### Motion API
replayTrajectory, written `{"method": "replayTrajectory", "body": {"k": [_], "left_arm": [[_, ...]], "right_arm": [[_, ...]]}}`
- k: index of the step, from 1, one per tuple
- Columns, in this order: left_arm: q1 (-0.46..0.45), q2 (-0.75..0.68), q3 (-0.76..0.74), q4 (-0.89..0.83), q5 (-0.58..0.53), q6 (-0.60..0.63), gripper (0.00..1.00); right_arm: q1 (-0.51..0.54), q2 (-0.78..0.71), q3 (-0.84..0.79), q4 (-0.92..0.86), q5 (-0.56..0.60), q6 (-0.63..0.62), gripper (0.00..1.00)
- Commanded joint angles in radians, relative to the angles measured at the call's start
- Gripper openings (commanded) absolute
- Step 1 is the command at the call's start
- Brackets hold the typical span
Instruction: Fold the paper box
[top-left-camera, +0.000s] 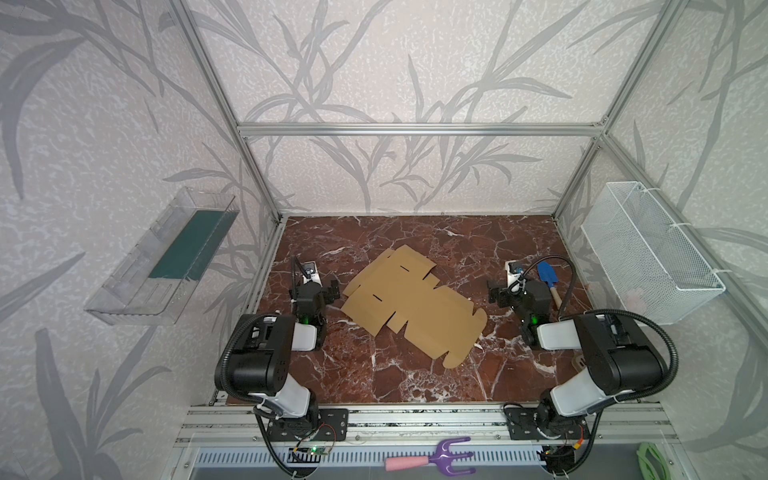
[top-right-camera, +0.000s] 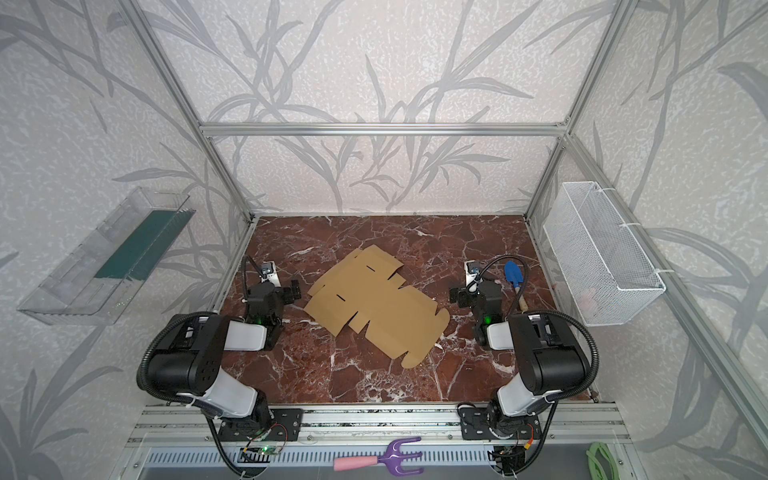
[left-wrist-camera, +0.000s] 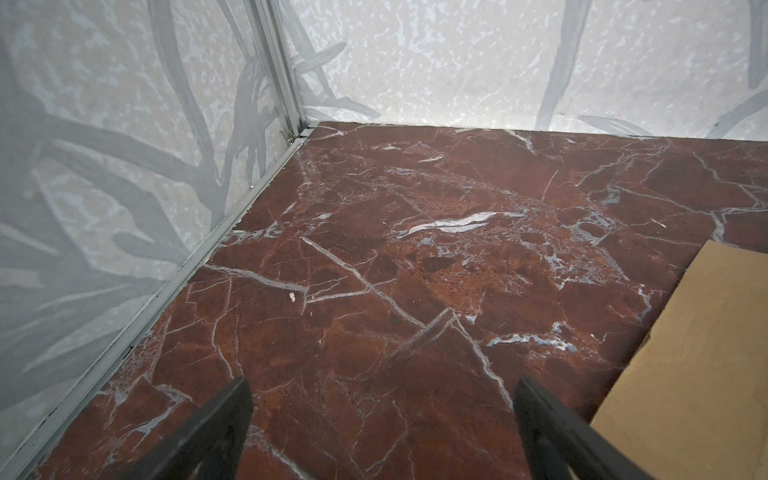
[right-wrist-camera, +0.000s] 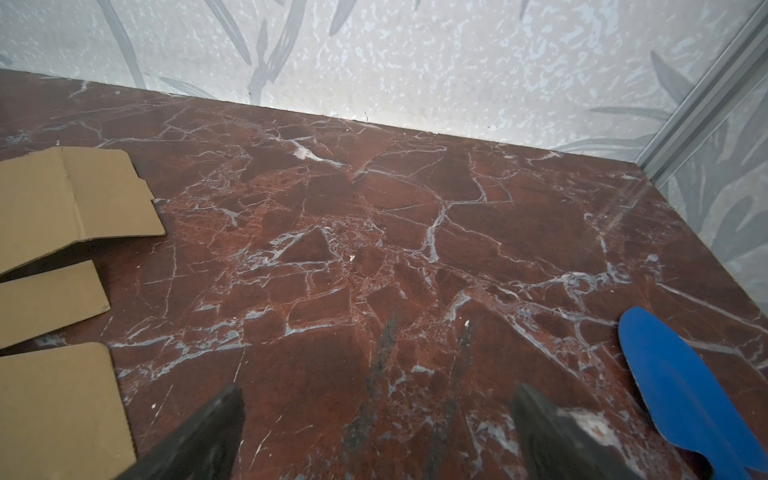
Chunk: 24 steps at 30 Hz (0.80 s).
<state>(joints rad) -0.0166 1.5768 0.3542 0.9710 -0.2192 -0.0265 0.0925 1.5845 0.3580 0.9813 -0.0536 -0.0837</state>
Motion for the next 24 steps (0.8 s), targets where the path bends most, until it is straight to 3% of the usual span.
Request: {"method": "replayTrajectory", "body": {"k": [1, 14, 17, 20, 22, 24], "left_arm": [[0.006, -0.003, 0.017, -0.003, -0.007, -0.002, 0.99], [0.006, -0.004, 0.017, -0.002, -0.007, -0.001, 0.99], [0.007, -0.004, 0.017, -0.003, -0.008, -0.002, 0.99], [0.006, -0.004, 0.016, 0.001, -0.011, -0.001, 0.99], [0.005, -0.047, 0.008, -0.020, -0.038, -0.012, 0.99], [-0.005, -0.105, 0.016, -0.082, -0.060, -0.006, 0.99]], "right_arm": [[-0.002, 0.001, 0.010, 0.010, -0.003, -0.011, 0.99], [-0.002, 0.001, 0.010, 0.008, -0.003, -0.010, 0.99], [0.012, -0.013, -0.013, 0.046, 0.046, -0.015, 0.99], [0.091, -0.172, -0.031, -0.053, 0.194, -0.071, 0.99], [0.147, -0.299, 0.008, -0.208, 0.190, -0.113, 0.99], [0.197, -0.405, 0.056, -0.325, 0.197, 0.002, 0.99]]}}
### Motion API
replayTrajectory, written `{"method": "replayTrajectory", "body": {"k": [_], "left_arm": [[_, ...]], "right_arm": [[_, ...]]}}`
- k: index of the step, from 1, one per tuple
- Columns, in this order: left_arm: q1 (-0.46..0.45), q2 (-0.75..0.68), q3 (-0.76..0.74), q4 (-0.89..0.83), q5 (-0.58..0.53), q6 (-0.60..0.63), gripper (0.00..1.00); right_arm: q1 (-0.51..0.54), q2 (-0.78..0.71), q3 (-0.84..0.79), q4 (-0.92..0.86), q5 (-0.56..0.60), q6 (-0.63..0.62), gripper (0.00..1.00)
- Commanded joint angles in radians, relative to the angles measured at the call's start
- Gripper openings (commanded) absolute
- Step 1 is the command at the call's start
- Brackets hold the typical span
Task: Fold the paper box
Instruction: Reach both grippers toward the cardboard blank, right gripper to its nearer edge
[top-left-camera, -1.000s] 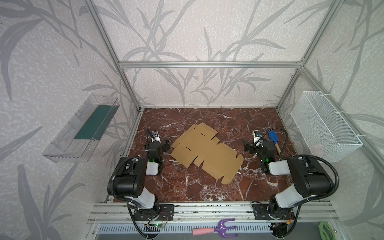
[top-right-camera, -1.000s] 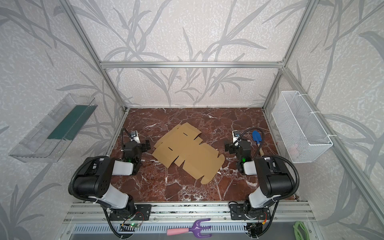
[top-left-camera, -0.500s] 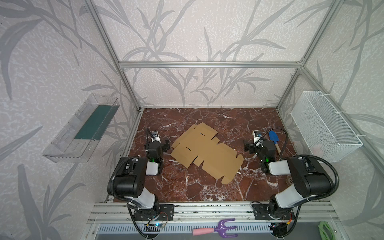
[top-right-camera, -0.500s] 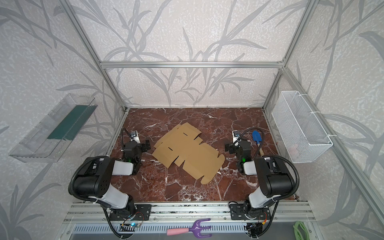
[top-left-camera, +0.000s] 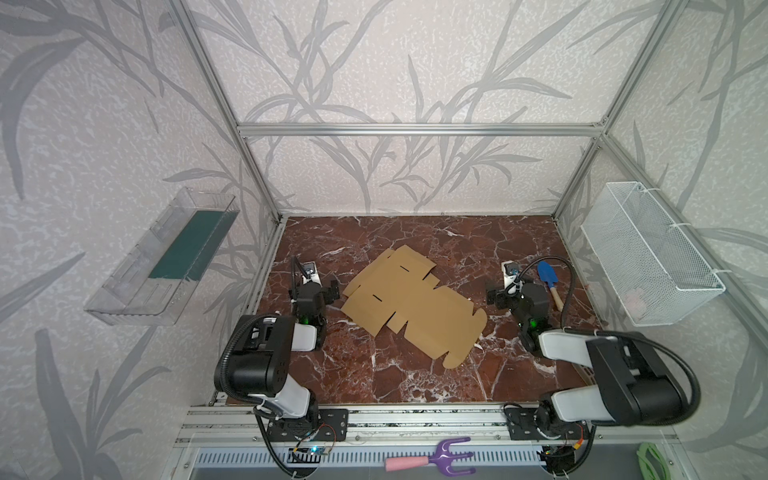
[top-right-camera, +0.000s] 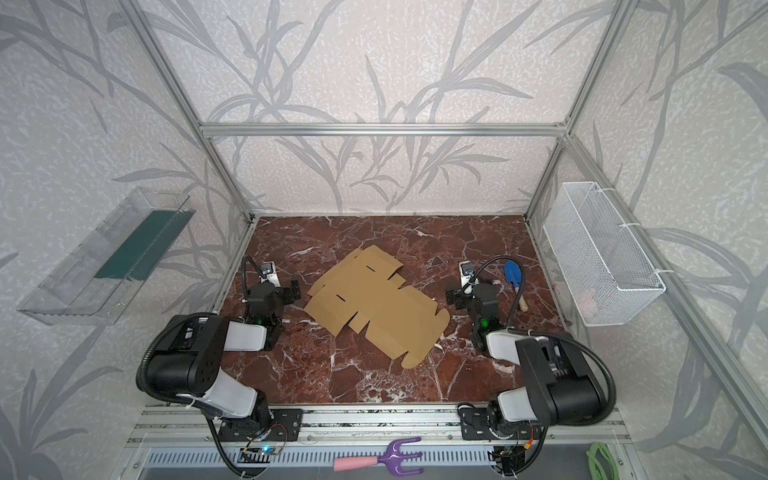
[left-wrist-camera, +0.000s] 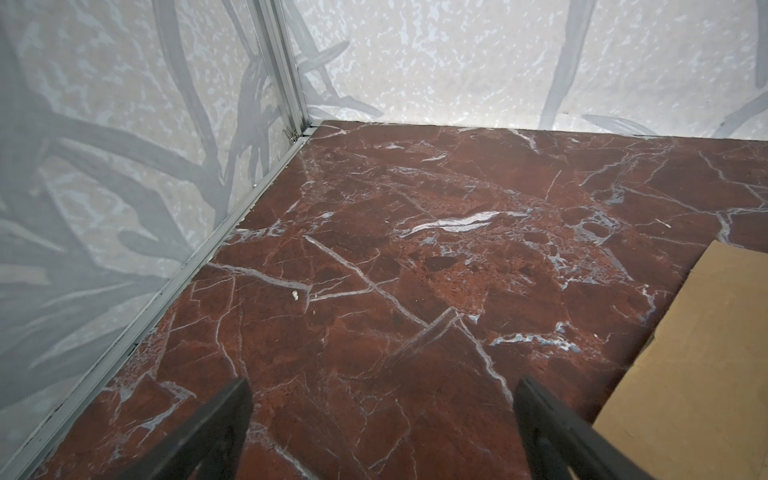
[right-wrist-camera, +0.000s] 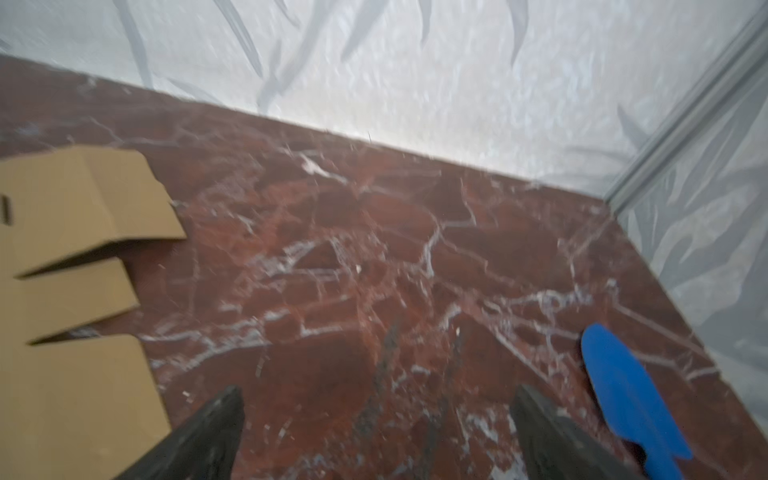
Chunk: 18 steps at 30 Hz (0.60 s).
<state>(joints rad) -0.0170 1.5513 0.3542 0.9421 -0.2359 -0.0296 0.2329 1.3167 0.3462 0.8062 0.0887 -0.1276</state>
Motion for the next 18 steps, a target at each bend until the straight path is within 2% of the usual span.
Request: {"method": "replayTrajectory", "body": {"k": [1, 4, 5, 7, 9, 11, 12, 13, 16, 18], "left_arm": [[-0.014, -0.103, 0.022, -0.080, -0.066, 0.002, 0.99], [-0.057, -0.201, 0.055, -0.202, -0.150, 0.026, 0.99], [-0.074, -0.230, 0.065, -0.216, -0.196, 0.019, 0.99], [-0.096, -0.289, 0.082, -0.233, -0.354, -0.118, 0.99], [-0.094, -0.385, 0.096, -0.346, -0.375, -0.272, 0.99], [-0.089, -0.477, 0.124, -0.512, -0.392, -0.486, 0.99], [-0.087, -0.511, 0.136, -0.577, -0.375, -0.576, 0.99], [-0.087, -0.534, 0.139, -0.597, -0.333, -0.614, 0.99], [-0.093, -0.544, 0.111, -0.530, -0.157, -0.667, 0.99], [-0.092, -0.531, 0.148, -0.626, -0.094, -0.731, 0.99]], "right_arm": [[0.063, -0.180, 0.094, -0.194, 0.021, 0.128, 0.99], [0.062, -0.259, 0.152, -0.275, -0.091, 0.453, 0.99], [0.058, -0.270, 0.160, -0.265, -0.166, 0.500, 0.99], [0.055, -0.265, 0.171, -0.201, -0.320, 0.554, 0.99], [0.055, -0.223, 0.207, -0.165, -0.435, 0.646, 0.99], [0.061, -0.173, 0.248, -0.165, -0.507, 0.718, 0.99], [0.078, -0.148, 0.269, -0.188, -0.508, 0.746, 0.99], [0.093, -0.132, 0.290, -0.217, -0.509, 0.741, 0.99], [0.192, -0.082, 0.407, -0.414, -0.473, 0.622, 0.99], [0.247, -0.030, 0.480, -0.506, -0.440, 0.574, 0.99]]}}
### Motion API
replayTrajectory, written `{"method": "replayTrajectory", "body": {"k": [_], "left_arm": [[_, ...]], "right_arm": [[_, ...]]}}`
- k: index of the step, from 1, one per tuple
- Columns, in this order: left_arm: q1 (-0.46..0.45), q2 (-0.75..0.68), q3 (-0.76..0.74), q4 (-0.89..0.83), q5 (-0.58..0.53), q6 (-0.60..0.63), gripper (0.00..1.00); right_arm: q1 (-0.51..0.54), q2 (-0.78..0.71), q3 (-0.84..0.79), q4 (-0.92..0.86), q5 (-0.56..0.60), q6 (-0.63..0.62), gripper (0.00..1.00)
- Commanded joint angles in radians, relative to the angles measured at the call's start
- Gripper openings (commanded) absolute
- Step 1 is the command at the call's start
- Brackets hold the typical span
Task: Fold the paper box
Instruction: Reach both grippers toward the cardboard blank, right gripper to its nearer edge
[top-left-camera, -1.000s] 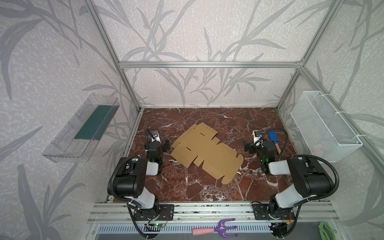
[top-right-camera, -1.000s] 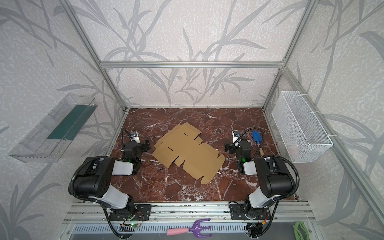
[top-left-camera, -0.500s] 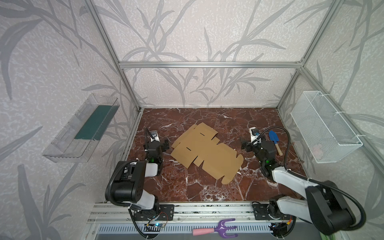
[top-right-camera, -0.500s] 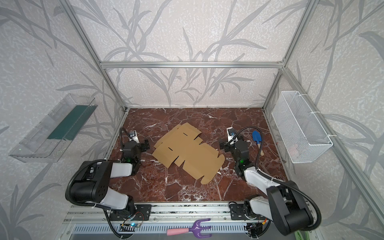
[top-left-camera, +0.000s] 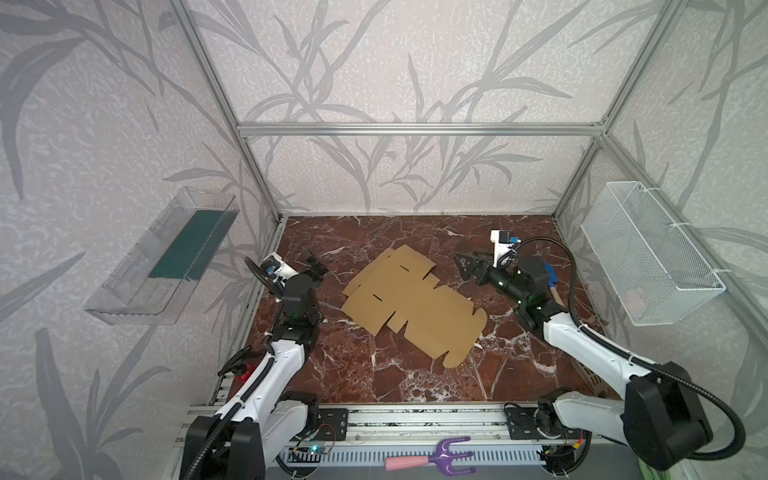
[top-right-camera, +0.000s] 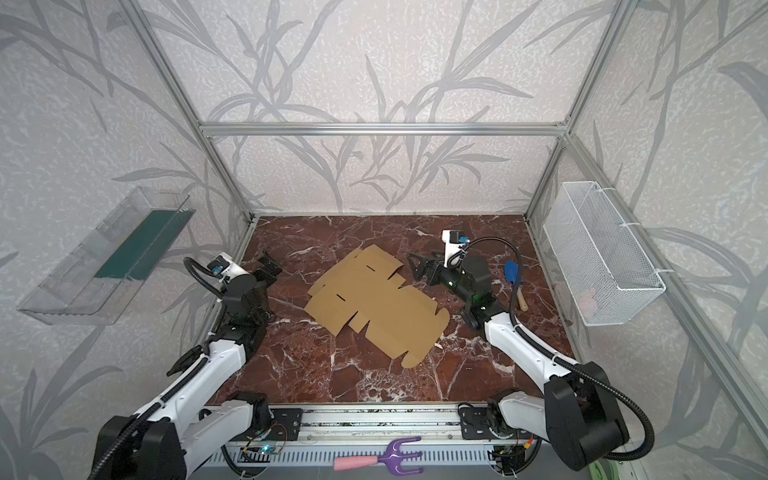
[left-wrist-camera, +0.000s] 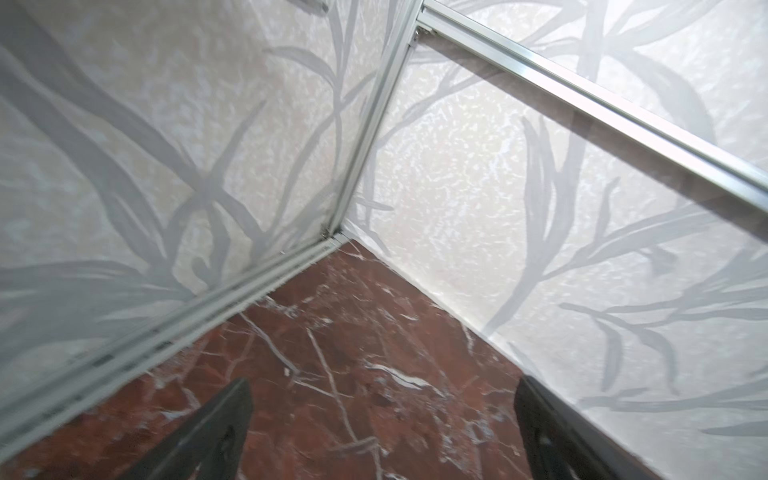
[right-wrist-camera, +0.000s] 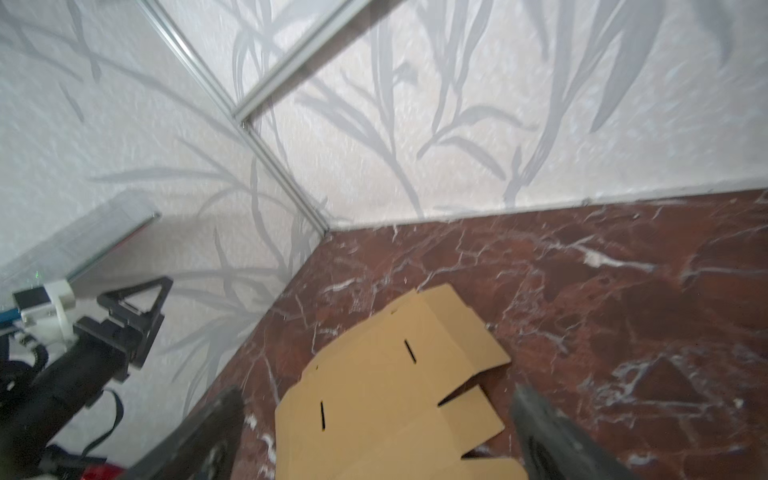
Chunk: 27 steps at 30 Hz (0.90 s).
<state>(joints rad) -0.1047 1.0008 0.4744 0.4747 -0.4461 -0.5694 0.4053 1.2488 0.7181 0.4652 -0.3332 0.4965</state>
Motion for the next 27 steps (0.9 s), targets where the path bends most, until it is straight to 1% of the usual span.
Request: {"method": "replayTrajectory", "body": {"k": [1, 2, 3, 4, 5, 7, 9, 11, 13, 16, 18, 20, 24, 27], "left_arm": [[-0.006, 0.032, 0.065, -0.244, 0.144, -0.202, 0.99], [-0.006, 0.053, 0.108, -0.321, 0.178, -0.207, 0.99], [-0.006, 0.078, 0.129, -0.353, 0.228, -0.195, 0.99], [-0.006, 0.091, 0.130, -0.352, 0.268, -0.178, 0.99], [-0.007, 0.101, 0.118, -0.336, 0.291, -0.190, 0.99], [-0.008, 0.114, 0.077, -0.285, 0.310, -0.219, 0.99], [-0.011, 0.137, 0.067, -0.281, 0.331, -0.228, 0.99], [-0.018, 0.184, 0.089, -0.309, 0.370, -0.222, 0.99], [-0.036, 0.243, 0.117, -0.330, 0.404, -0.209, 0.96], [-0.049, 0.313, 0.145, -0.339, 0.431, -0.220, 0.94], [-0.054, 0.351, 0.156, -0.345, 0.445, -0.227, 0.92], [-0.062, 0.391, 0.169, -0.347, 0.460, -0.229, 0.89], [-0.073, 0.469, 0.202, -0.379, 0.476, -0.228, 0.85], [-0.073, 0.512, 0.214, -0.402, 0.461, -0.230, 0.85]], "right_arm": [[0.093, 0.064, 0.133, -0.184, -0.006, -0.058, 0.99], [0.110, 0.092, 0.153, -0.194, -0.004, -0.063, 0.99], [0.126, 0.129, 0.181, -0.213, -0.004, -0.068, 0.99], [0.138, 0.166, 0.210, -0.243, 0.004, -0.070, 0.99], [0.151, 0.202, 0.240, -0.266, -0.001, -0.080, 0.99], [0.173, 0.263, 0.285, -0.287, -0.006, -0.093, 0.99], [0.187, 0.322, 0.319, -0.278, -0.029, -0.100, 0.99], [0.196, 0.379, 0.347, -0.273, -0.032, -0.097, 0.99], [0.199, 0.432, 0.393, -0.298, -0.043, -0.098, 0.99], [0.204, 0.519, 0.463, -0.377, -0.046, -0.107, 1.00], [0.215, 0.559, 0.496, -0.428, -0.026, -0.124, 0.98], [0.231, 0.591, 0.508, -0.438, -0.022, -0.140, 0.97], [0.260, 0.650, 0.537, -0.405, -0.060, -0.129, 0.92], [0.283, 0.706, 0.600, -0.438, -0.090, -0.137, 0.78]]}}
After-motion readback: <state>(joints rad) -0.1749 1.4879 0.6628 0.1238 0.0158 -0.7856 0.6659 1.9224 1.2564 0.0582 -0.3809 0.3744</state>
